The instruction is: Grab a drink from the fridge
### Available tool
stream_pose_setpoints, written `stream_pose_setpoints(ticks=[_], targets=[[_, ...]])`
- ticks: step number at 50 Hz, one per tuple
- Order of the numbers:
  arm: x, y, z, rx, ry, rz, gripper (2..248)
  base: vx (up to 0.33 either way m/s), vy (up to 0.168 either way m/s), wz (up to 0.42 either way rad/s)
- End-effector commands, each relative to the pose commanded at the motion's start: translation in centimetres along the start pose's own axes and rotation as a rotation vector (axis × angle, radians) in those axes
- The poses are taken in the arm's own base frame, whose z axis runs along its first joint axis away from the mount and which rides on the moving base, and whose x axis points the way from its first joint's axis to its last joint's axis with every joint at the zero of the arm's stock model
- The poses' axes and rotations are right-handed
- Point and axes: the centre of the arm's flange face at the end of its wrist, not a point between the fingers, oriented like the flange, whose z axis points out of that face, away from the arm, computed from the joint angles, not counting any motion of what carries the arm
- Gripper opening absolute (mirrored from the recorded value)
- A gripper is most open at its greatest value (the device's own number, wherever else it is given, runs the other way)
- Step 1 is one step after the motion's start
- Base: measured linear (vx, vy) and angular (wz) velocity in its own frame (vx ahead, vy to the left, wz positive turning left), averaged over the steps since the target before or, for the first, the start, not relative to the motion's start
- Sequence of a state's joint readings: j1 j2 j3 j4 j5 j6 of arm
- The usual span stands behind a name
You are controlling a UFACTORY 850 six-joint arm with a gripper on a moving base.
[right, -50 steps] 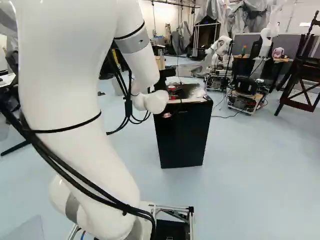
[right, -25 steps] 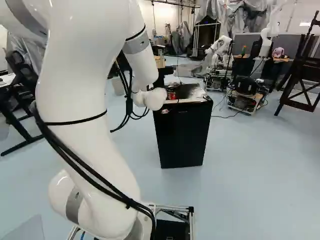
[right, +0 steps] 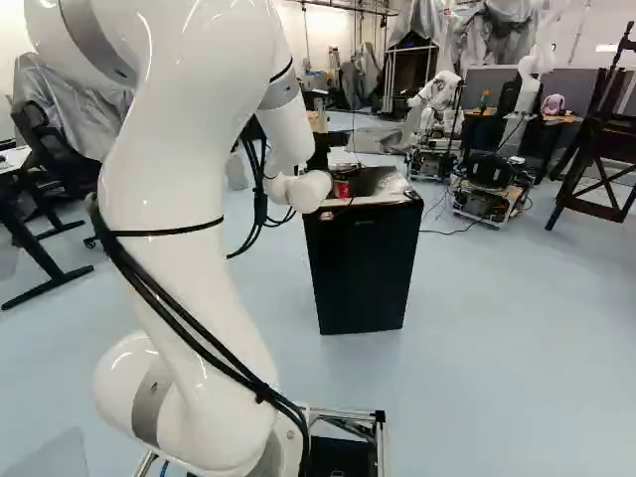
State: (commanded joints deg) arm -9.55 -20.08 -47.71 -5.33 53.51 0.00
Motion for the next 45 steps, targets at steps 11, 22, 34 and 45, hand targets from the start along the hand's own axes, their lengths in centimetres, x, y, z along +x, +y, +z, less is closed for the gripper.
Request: stream_pose_setpoints(ticks=[11, 22, 34, 45], targets=[[-1.0, 0.3, 0.7, -0.033, -0.017, 0.025, 247, 0.000, 0.000, 0.000], [-2.2, 0.3, 1.2, -0.035, -0.037, 0.029, 247, 0.000, 0.000, 0.000], [-3.1, 0.2, 1.8, -0.034, -0.050, 0.030, 247, 0.000, 0.000, 0.000], [-3.2, 0.2, 1.9, -0.034, -0.051, 0.030, 238, 0.000, 0.000, 0.000]])
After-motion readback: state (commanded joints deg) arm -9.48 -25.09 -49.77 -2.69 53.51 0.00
